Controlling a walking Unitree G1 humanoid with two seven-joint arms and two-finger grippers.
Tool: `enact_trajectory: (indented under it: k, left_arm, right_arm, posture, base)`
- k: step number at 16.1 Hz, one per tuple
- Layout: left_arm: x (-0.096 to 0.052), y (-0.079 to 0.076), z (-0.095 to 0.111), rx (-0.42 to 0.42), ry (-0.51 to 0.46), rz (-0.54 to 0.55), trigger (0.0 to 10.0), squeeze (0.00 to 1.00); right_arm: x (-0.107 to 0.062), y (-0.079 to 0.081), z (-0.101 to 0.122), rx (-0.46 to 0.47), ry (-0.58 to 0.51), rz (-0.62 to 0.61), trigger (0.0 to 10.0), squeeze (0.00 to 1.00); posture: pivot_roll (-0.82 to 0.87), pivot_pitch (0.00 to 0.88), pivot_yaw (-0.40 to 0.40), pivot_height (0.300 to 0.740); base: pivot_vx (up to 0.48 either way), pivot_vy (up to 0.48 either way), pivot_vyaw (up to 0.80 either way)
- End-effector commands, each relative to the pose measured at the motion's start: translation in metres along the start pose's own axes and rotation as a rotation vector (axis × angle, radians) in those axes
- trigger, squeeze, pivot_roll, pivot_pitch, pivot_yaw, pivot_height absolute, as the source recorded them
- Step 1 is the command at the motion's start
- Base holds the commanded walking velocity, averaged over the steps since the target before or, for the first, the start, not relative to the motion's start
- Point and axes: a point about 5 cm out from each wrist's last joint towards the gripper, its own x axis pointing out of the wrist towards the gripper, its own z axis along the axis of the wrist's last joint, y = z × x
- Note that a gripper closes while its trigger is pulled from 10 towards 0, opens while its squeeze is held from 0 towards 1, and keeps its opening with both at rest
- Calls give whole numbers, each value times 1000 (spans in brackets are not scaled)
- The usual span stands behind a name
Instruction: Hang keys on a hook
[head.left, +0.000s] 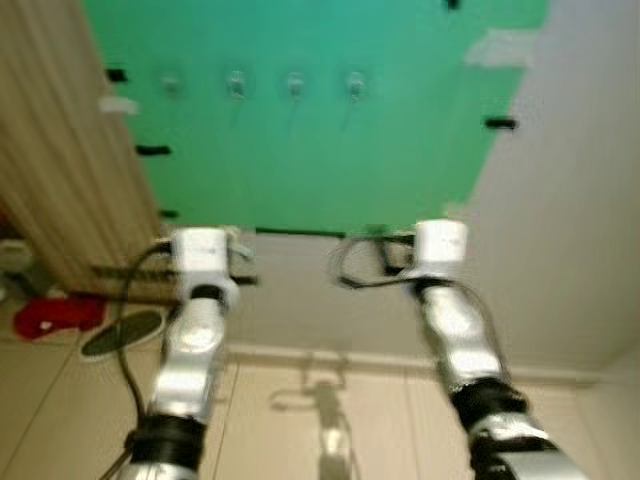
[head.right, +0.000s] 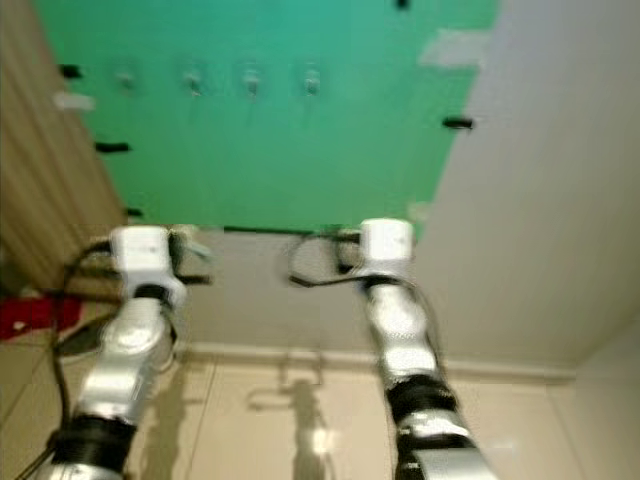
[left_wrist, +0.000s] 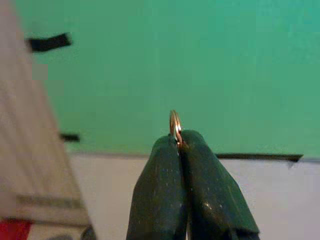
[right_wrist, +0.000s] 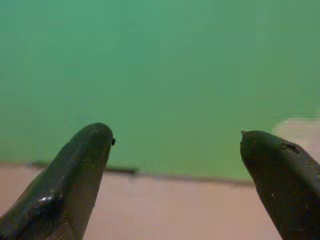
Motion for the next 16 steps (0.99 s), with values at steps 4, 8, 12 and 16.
enact_trajectory:
  k: [4,8,12,16]
  left_arm:
    - [-22,20,3,81,25,-97,10000,0]
    - [-84,27,-34,176,163,-294,10000,0]
    - [-71,11,-7,81,64,-295,10000,0]
    - [-20,15,44,197,-46,-461,10000,0]
  right_arm:
    - [-38,-16,-1,-89,16,-46,10000,0]
    - [-97,-39,-22,-99,122,15,10000,0]
    - [-82,-32,-4,-86,75,-2,10000,0]
    - [-36,-21,31,-79,36,187,10000,0]
  posture:
    - [75,0,-27,740]
    - [77,0,-37,740]
    - [77,0,-44,740]
    - [67,0,-46,740]
  base:
    - [118,0,0]
    - [0,0,0]
    - [0,0,0]
    - [0,0,0]
